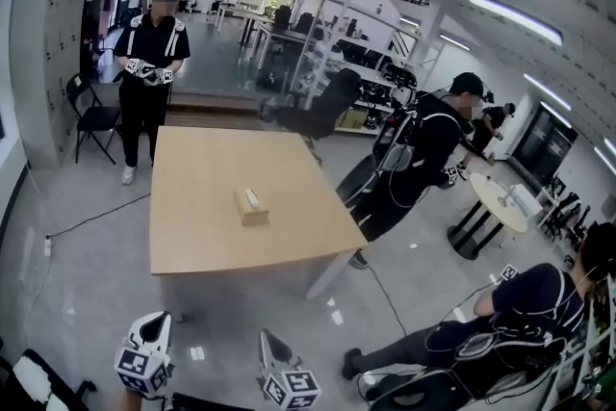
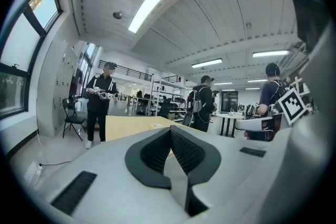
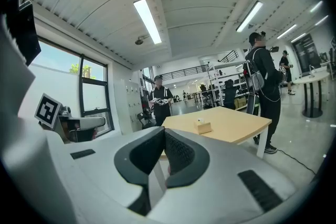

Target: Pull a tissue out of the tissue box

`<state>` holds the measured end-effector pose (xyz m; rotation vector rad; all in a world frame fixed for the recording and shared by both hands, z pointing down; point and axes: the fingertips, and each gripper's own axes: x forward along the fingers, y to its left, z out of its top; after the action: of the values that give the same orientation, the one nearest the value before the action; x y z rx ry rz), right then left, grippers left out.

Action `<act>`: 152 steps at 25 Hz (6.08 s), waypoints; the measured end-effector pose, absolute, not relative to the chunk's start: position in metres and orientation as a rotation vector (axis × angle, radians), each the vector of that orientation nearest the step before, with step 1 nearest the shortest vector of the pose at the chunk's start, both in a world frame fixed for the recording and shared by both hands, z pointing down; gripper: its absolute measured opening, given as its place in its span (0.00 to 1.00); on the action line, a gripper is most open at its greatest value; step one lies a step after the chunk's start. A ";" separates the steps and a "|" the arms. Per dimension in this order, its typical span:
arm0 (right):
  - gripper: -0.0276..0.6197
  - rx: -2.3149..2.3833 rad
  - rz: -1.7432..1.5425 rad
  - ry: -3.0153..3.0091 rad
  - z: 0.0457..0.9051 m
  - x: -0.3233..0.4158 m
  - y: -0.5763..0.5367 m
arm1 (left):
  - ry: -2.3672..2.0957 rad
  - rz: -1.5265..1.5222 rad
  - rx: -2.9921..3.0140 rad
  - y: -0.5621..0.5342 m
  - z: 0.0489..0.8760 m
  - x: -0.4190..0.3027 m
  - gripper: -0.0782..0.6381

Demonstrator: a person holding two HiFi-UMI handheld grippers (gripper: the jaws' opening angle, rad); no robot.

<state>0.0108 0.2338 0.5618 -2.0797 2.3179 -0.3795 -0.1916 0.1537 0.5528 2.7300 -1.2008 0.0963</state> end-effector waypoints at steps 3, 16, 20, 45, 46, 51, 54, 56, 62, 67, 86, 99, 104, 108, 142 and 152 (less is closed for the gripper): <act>0.06 -2.056 -0.390 2.334 0.563 0.023 0.232 | -1.221 0.099 2.721 0.155 0.552 -0.181 0.12; 0.06 -2.028 -0.441 2.350 0.575 0.066 0.201 | -1.261 0.107 2.706 0.127 0.552 -0.141 0.12; 0.06 -2.006 -0.441 2.349 0.586 0.076 0.177 | -1.255 0.113 2.707 0.102 0.561 -0.131 0.12; 0.06 -2.073 -0.421 2.338 0.571 0.126 -0.021 | -1.162 0.116 2.747 -0.100 0.553 -0.067 0.12; 0.06 -2.076 -0.420 2.337 0.570 0.125 -0.025 | -1.159 0.115 2.747 -0.104 0.552 -0.066 0.12; 0.06 -2.087 -0.410 2.347 0.567 0.124 -0.039 | -1.159 0.093 2.735 -0.121 0.553 -0.065 0.12; 0.06 -2.094 -0.393 2.358 0.564 0.127 -0.043 | -1.158 0.076 2.735 -0.125 0.554 -0.064 0.12; 0.06 -2.095 -0.387 2.355 0.564 0.131 -0.045 | -1.162 0.072 2.735 -0.127 0.553 -0.064 0.12; 0.06 -2.085 -0.382 2.362 0.565 0.135 -0.050 | -1.183 0.077 2.713 -0.130 0.558 -0.067 0.12; 0.06 -2.079 -0.373 2.368 0.564 0.140 -0.065 | -1.193 0.077 2.711 -0.143 0.558 -0.061 0.12; 0.06 -2.040 -0.452 2.426 0.583 0.178 -0.186 | -1.265 0.108 2.651 -0.245 0.572 -0.024 0.12; 0.06 -1.997 -0.491 2.544 0.610 0.188 -0.258 | -1.311 0.151 2.576 -0.307 0.600 -0.010 0.12; 0.06 -1.996 -0.543 2.544 0.622 0.192 -0.269 | -1.296 0.177 2.563 -0.318 0.607 0.002 0.12; 0.06 -1.980 -0.589 2.567 0.635 0.195 -0.272 | -1.306 0.206 2.533 -0.322 0.615 0.006 0.12; 0.37 -1.967 -0.813 2.629 0.710 0.191 -0.300 | -1.219 0.354 2.388 -0.342 0.686 0.025 0.12; 0.38 -2.006 -0.853 2.670 0.721 0.183 -0.306 | -1.256 0.349 2.363 -0.351 0.681 0.014 0.12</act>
<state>0.1827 -0.3062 0.7210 -2.0064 2.6702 -0.8531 0.0144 -0.3510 0.6811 2.3628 -1.2559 0.3488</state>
